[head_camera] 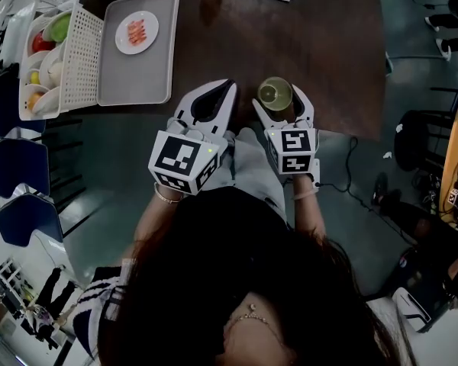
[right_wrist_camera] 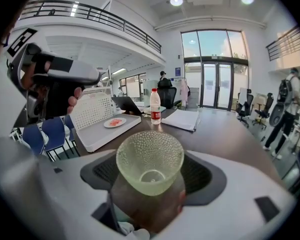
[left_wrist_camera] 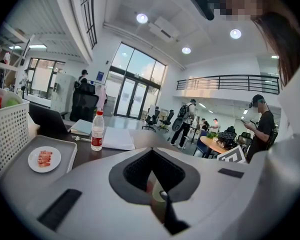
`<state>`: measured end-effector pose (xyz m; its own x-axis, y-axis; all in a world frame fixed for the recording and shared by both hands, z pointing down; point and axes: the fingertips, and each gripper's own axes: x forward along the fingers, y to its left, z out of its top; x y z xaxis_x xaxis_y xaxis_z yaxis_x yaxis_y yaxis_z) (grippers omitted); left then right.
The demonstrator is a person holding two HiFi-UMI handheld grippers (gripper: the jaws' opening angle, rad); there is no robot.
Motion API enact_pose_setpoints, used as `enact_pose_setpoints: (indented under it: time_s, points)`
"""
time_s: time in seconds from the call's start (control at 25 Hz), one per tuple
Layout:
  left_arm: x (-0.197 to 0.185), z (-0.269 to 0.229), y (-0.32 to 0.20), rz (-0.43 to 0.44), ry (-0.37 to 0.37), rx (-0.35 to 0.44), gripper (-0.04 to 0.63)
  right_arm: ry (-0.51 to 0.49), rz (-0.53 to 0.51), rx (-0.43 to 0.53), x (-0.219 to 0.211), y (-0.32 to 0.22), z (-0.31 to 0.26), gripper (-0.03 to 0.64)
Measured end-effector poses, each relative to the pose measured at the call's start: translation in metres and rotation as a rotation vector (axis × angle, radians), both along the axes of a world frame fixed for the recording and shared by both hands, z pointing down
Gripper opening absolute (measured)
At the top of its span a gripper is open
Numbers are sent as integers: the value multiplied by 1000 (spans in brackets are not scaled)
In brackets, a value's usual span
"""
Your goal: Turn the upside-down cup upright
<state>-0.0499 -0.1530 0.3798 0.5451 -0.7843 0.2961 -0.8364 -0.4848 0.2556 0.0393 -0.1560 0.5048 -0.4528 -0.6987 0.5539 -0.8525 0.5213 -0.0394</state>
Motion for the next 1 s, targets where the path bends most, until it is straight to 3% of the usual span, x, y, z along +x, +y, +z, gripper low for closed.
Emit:
enact_pose_setpoints:
  time_s: [0.36, 1.0]
  points:
    - [-3, -23, 5, -10, 25, 54, -2, -23, -1, 83, 0, 1, -49, 373]
    - [-6, -45, 12, -15, 45, 115, -3, -177, 29, 247, 5, 11, -142, 373]
